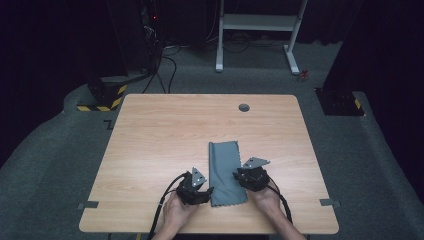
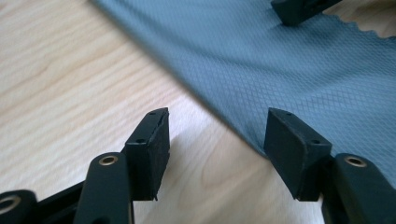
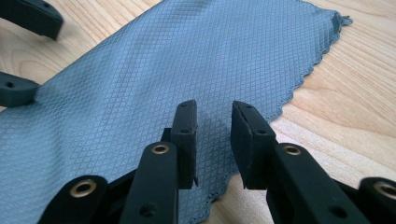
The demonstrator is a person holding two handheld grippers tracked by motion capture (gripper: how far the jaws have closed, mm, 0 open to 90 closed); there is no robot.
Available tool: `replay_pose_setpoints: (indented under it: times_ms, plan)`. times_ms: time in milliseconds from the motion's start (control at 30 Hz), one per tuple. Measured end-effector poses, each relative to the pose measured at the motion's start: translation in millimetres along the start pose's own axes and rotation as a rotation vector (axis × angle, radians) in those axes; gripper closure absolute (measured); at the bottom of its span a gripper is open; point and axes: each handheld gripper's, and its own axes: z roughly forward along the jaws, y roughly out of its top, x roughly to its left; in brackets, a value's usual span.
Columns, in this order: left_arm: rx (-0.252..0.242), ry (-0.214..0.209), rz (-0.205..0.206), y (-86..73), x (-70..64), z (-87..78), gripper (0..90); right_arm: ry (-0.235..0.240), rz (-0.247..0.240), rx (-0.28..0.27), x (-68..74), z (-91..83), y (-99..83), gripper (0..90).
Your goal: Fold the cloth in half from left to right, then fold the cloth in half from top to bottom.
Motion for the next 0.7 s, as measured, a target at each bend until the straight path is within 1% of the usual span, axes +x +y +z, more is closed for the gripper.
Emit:
replay_pose_setpoints:
  times_ms: [100,133,200,233,300,333,367,433,467,500,600,633,667,700]
  plan:
    - [0.01,0.001,-0.001,-3.7,2.5,-4.3,41.1,-0.001,-0.001,0.002,0.3,-0.1,0.2,71.4]
    - [0.011,-0.006,-0.006,-5.2,3.0,-5.6,41.1,-0.001,-0.002,0.002,0.3,0.0,0.2,71.4]
    - [-0.005,-0.024,-0.005,-8.3,1.6,-6.7,40.3,-0.001,-0.004,0.0,0.0,0.0,0.1,71.4]
    - [-0.021,-0.046,-0.014,-9.2,0.1,-7.1,39.4,0.0,-0.003,-0.001,-0.1,0.0,0.0,71.4]
    - [-0.043,-0.059,-0.011,-8.4,-2.2,-7.8,37.6,0.001,-0.002,-0.002,-0.1,0.0,-0.2,71.3]
    - [-0.051,-0.079,-0.024,-7.3,-5.3,-6.6,36.5,0.002,-0.001,-0.002,-0.2,0.0,-0.3,71.2]
    - [-0.051,-0.082,-0.017,-6.1,-7.5,-5.3,35.2,0.003,-0.001,-0.003,-0.4,0.0,-0.3,70.9]
    - [-0.035,-0.073,0.004,-5.8,-11.4,-3.3,34.6,0.002,-0.002,-0.005,-0.6,0.2,-0.4,70.6]
    - [-0.029,-0.06,0.021,-7.8,-13.2,-2.5,34.6,0.002,-0.004,-0.006,-0.9,0.2,-0.4,70.6]
    - [-0.039,-0.057,0.016,-10.0,-13.4,-3.7,34.4,0.002,-0.004,-0.005,-0.8,0.2,-0.5,70.4]
    - [-0.041,-0.052,0.01,-14.9,-10.4,-8.5,34.5,0.004,0.0,-0.007,-0.9,0.1,-0.7,70.2]
    - [-0.041,-0.056,0.005,-16.0,-9.8,-9.6,34.4,0.004,-0.004,-0.007,-1.1,0.2,-0.6,70.0]
    - [-0.036,-0.058,0.013,-16.1,-7.4,-10.8,34.3,0.004,-0.005,-0.006,-0.9,0.2,-0.5,69.7]
    - [-0.037,-0.063,0.005,-15.8,-6.9,-11.0,34.3,0.004,-0.008,-0.006,-0.9,0.3,-0.5,69.4]
